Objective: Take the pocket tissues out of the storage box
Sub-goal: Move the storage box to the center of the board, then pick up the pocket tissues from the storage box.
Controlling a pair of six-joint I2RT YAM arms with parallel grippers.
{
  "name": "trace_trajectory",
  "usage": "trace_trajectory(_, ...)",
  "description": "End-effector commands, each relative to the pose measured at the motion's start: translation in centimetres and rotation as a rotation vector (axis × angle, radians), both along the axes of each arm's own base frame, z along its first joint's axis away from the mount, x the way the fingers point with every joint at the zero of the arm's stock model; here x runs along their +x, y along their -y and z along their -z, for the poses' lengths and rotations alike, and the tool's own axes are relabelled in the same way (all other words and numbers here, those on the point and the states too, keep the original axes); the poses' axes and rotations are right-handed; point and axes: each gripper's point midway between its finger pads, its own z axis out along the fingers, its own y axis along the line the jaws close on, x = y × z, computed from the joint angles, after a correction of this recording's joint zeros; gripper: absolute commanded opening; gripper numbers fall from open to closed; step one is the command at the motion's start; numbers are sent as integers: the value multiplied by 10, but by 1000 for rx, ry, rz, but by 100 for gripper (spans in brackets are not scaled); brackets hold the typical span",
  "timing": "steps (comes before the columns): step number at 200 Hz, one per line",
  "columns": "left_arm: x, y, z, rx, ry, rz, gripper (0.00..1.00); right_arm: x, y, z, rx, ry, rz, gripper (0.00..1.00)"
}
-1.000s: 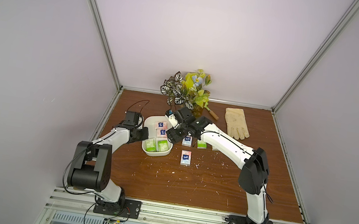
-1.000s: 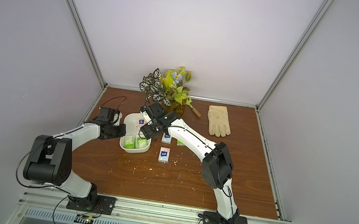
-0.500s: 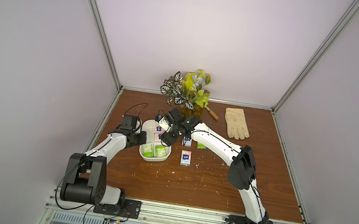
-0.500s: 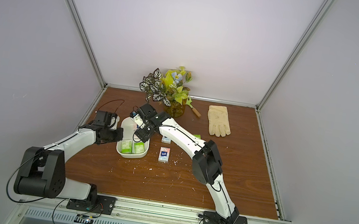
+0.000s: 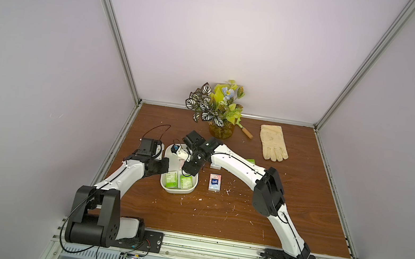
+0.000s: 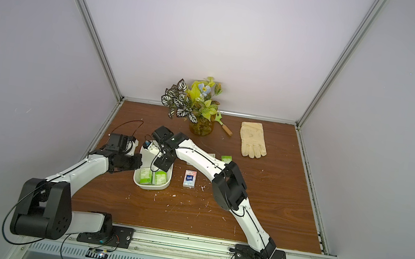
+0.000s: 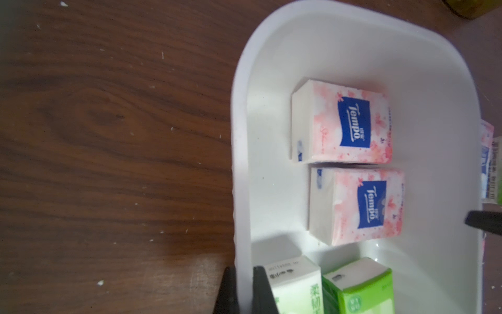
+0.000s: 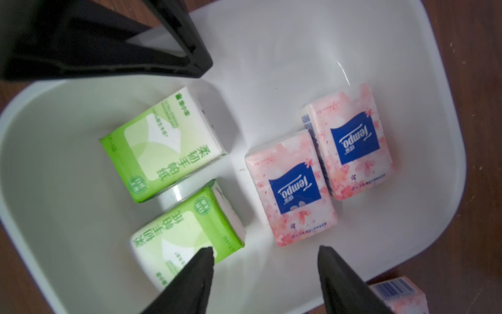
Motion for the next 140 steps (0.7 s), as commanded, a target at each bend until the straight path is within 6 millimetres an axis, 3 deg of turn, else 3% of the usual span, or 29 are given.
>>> trace_trajectory(1,-2,6,-1,-4,-16,33,3,1,0,-5,-30,10,-53,68)
trace_trajectory(65,-1,2,2,12,-25,15,14,9,-6,8,-64,31,-73,70)
trace_trajectory(140,-1,0,3,19,-28,7,15,9,-6,27,-94,13,-93,70)
